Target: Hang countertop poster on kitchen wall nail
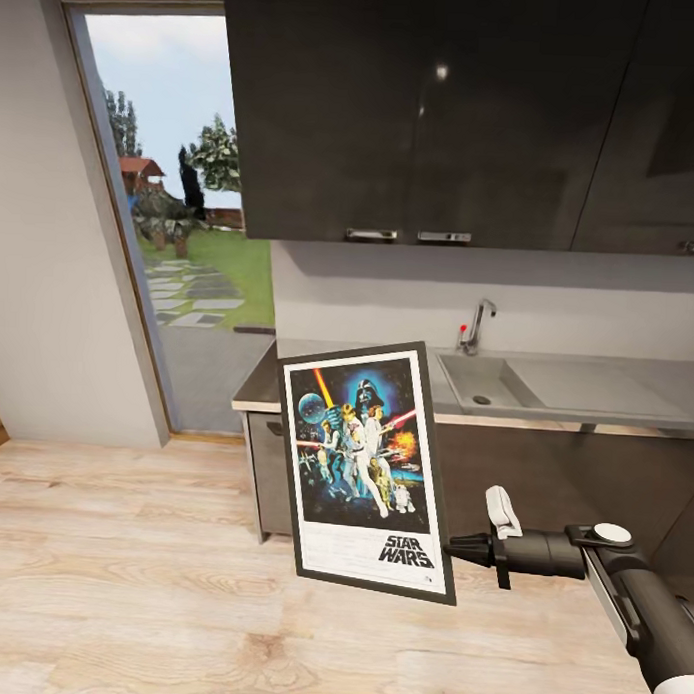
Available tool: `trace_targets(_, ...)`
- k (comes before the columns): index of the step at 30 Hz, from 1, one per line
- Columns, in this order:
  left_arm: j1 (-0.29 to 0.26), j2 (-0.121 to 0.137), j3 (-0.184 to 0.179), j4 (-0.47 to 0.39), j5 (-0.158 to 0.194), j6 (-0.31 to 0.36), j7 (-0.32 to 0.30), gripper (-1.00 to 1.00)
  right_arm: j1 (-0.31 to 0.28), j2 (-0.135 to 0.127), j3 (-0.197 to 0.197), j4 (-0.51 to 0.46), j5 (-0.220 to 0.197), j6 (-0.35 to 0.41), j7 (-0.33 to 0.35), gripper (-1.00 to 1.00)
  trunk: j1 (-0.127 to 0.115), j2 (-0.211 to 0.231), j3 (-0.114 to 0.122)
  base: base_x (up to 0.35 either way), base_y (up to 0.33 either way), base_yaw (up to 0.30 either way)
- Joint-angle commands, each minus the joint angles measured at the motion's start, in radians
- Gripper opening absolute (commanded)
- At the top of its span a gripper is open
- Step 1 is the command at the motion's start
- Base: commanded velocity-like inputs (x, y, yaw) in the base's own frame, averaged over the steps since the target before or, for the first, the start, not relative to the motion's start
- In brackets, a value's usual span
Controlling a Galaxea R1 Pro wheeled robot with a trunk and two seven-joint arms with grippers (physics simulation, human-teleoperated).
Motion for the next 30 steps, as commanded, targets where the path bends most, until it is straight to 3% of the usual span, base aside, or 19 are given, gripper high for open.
trace_targets(1, -0.001, 0.000, 0.003, 0.001, -0.004, -0.010, -0.002, 1.00, -0.001, 0.000, 0.000, 0.000, -0.001, 0.014, 0.006, -1.00, -0.004, 0.006, 0.001, 0.000, 0.000, 0.000)
trace_targets(25, -0.001, -0.001, 0.003, 0.001, -0.004, -0.010, -0.002, 1.00, -0.001, 0.000, 0.000, 0.000, -0.001, 0.014, 0.006, -1.00, -0.096, 0.174, 0.077, 0.000, 0.000, 0.000)
trace_targets(30, -0.001, -0.001, 0.003, 0.001, -0.004, -0.010, -0.002, 1.00, -0.001, 0.000, 0.000, 0.000, -0.001, 0.014, 0.006, -1.00, -0.096, 0.174, 0.077, 0.000, 0.000, 0.000)
